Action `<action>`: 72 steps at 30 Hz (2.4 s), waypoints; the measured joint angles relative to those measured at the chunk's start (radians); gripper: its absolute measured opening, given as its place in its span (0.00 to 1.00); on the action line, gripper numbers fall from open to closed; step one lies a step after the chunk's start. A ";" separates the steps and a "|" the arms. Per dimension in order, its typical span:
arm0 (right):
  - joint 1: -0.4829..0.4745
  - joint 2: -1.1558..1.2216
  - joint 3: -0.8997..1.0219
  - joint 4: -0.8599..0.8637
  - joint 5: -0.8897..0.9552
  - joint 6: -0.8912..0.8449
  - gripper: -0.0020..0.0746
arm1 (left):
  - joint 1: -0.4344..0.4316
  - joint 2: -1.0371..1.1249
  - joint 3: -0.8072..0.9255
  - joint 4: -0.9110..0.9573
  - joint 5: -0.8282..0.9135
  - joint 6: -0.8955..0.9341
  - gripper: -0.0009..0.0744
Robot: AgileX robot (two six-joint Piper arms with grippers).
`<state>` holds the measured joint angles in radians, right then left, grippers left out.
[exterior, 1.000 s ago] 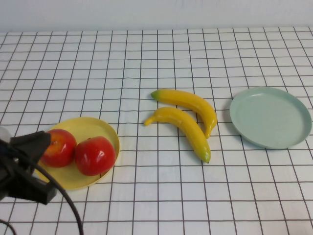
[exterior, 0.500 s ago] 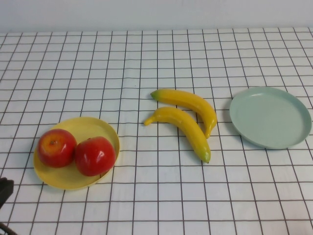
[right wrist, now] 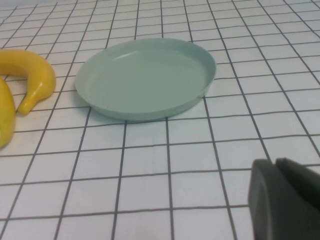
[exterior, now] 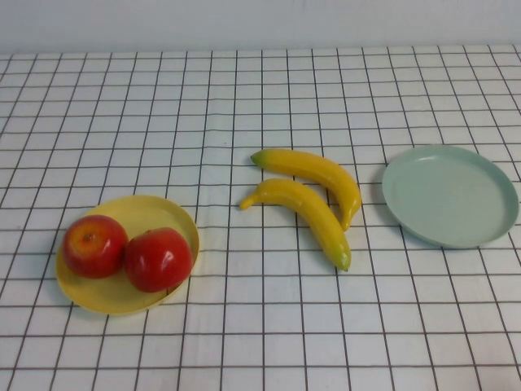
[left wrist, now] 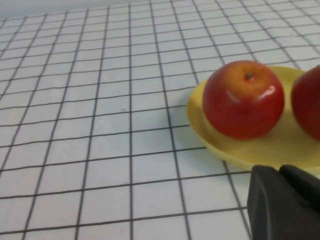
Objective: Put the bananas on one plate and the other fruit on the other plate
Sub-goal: Put another type of fruit in the right plate
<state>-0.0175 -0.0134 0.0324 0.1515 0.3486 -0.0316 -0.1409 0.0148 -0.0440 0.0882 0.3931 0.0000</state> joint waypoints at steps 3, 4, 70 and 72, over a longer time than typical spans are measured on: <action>0.000 0.000 0.000 0.000 0.000 0.000 0.01 | 0.087 -0.024 0.049 -0.053 -0.037 0.120 0.01; 0.000 0.000 0.000 0.000 0.000 0.000 0.01 | 0.099 -0.023 0.057 -0.062 -0.042 0.139 0.01; 0.000 0.085 -0.590 -0.109 0.248 -0.088 0.01 | 0.134 -0.026 0.069 -0.088 -0.016 0.197 0.01; 0.000 0.142 -0.616 -0.085 0.264 -0.122 0.01 | 0.134 -0.026 0.069 -0.088 -0.016 0.197 0.01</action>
<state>-0.0175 0.1290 -0.5840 0.0663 0.6126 -0.1539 -0.0073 -0.0107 0.0249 0.0000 0.3772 0.1974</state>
